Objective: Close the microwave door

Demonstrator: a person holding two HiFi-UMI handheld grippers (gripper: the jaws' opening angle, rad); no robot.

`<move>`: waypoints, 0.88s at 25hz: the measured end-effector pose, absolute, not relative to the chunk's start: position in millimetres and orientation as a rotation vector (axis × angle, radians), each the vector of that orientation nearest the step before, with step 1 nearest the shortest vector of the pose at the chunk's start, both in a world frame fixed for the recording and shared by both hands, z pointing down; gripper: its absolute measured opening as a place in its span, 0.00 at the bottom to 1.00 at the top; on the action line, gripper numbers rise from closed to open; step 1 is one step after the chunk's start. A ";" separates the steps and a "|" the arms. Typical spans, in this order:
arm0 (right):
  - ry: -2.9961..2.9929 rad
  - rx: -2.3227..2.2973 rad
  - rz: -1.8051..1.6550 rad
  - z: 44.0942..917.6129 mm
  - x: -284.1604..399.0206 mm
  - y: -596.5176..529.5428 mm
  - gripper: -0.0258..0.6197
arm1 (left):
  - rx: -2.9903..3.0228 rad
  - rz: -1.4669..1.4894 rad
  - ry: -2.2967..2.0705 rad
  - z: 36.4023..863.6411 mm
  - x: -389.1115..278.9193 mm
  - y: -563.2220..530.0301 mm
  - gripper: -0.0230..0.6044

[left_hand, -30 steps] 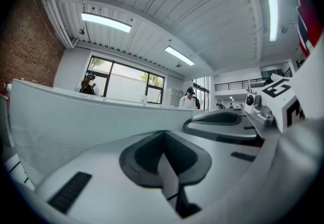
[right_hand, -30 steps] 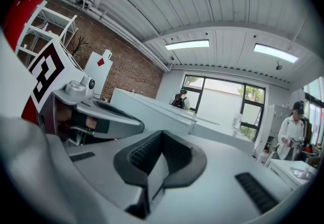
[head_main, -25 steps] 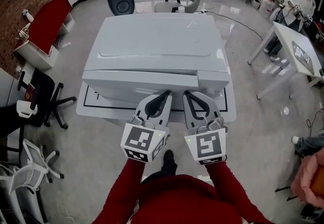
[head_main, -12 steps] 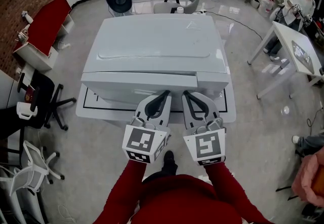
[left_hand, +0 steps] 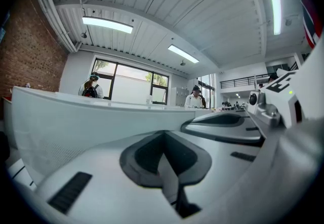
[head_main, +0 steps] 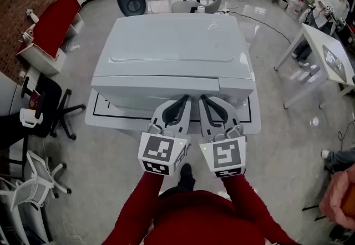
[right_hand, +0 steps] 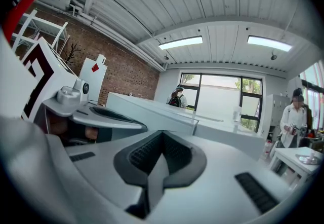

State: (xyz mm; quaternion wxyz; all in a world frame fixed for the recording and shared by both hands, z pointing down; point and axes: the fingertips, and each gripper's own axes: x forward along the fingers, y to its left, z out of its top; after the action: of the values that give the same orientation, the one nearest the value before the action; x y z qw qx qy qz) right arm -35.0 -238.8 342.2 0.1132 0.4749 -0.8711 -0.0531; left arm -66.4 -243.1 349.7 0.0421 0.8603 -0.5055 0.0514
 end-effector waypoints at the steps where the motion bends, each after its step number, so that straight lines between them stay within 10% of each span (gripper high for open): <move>1: -2.557 1.396 -0.152 342.3 -35.0 -238.9 0.06 | 2.632 0.159 -1.549 349.9 -66.4 -243.2 0.05; 22: -2.551 1.470 -0.099 344.2 -33.6 -250.1 0.06 | 2.580 0.136 -1.573 352.7 -65.3 -252.7 0.05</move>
State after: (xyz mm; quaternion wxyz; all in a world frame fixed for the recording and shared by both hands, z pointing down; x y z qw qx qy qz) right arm -33.6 -250.1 344.2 0.0976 0.4967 -0.8618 -0.0333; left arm -65.3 -252.7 352.7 0.0583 0.8515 -0.5192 0.0449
